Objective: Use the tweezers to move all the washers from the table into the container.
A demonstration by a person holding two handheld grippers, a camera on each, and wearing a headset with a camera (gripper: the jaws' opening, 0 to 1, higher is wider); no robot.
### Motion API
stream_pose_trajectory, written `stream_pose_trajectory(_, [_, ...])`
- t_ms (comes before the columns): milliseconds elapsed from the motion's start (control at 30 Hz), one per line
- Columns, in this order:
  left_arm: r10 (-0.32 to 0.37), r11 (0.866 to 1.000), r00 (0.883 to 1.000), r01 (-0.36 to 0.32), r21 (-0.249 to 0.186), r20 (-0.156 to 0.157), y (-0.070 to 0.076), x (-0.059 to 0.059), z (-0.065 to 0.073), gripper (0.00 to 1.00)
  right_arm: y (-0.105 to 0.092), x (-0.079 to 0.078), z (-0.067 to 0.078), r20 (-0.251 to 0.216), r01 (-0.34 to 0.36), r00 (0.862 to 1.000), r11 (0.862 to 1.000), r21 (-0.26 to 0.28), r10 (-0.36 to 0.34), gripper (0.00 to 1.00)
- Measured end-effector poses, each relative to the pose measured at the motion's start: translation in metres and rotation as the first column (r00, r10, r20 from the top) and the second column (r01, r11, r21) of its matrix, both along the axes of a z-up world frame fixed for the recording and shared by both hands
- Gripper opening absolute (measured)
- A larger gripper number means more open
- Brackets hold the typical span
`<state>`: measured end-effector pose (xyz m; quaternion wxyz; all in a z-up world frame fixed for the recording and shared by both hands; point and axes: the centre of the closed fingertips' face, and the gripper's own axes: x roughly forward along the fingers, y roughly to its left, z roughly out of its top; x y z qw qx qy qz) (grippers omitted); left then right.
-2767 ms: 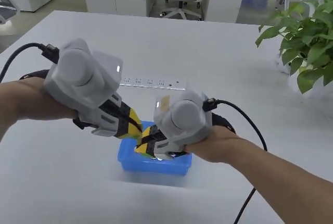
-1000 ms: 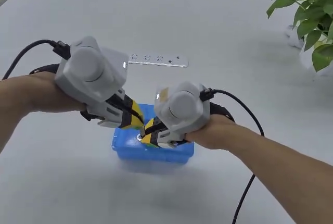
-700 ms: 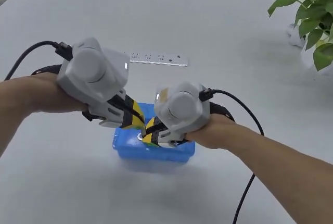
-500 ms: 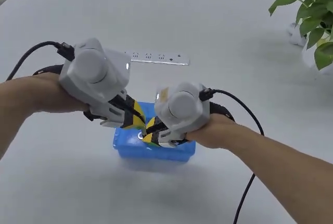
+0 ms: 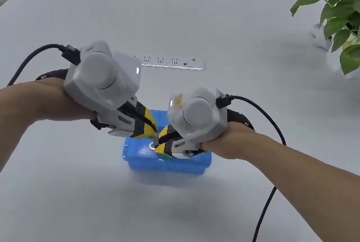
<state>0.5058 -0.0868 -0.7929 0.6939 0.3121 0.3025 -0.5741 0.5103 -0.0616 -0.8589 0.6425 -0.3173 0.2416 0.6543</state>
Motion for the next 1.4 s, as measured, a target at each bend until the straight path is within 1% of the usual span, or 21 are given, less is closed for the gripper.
stream_pose_trajectory(200, [0.002,1.000,1.000,-0.002,-0.004,0.010,0.000,0.000,0.007,0.07,0.000,0.000,0.006,0.006,0.002,1.000,1.000,0.010,-0.002,0.11])
stream_pose_trajectory(400, [-0.004,1.000,1.000,0.004,-0.001,0.018,0.001,-0.003,0.016,0.07,0.000,-0.002,0.017,0.022,0.005,1.000,1.000,0.027,-0.005,0.11])
stream_pose_trajectory(700, [-0.012,1.000,0.999,0.012,0.004,0.038,0.002,-0.010,0.035,0.07,0.000,-0.007,0.036,0.045,0.003,0.999,0.999,0.052,-0.005,0.11])
stream_pose_trajectory(900, [-0.026,1.000,0.999,0.025,0.011,0.048,0.001,-0.020,0.049,0.07,-0.003,-0.017,0.050,0.062,-0.001,0.998,0.998,0.063,-0.003,0.11])
stream_pose_trajectory(1100, [-0.026,1.000,0.998,0.026,0.002,0.055,-0.001,-0.030,0.058,0.07,-0.008,-0.026,0.060,0.077,-0.001,0.997,0.998,0.067,-0.004,0.11])
stream_pose_trajectory(1200, [-0.030,1.000,0.998,0.030,0.000,0.056,-0.001,-0.036,0.060,0.07,-0.012,-0.032,0.063,0.080,-0.003,0.997,0.998,0.066,-0.002,0.10])
stream_pose_trajectory(1300, [-0.030,1.000,0.998,0.031,-0.006,0.063,-0.002,-0.041,0.061,0.07,-0.016,-0.037,0.064,0.080,-0.008,0.997,0.998,0.061,0.003,0.09])
stream_pose_trajectory(1400, [-0.030,0.999,0.997,0.031,-0.023,0.068,-0.005,-0.048,0.060,0.07,-0.020,-0.043,0.065,0.085,-0.013,0.996,0.999,0.049,0.008,0.08])
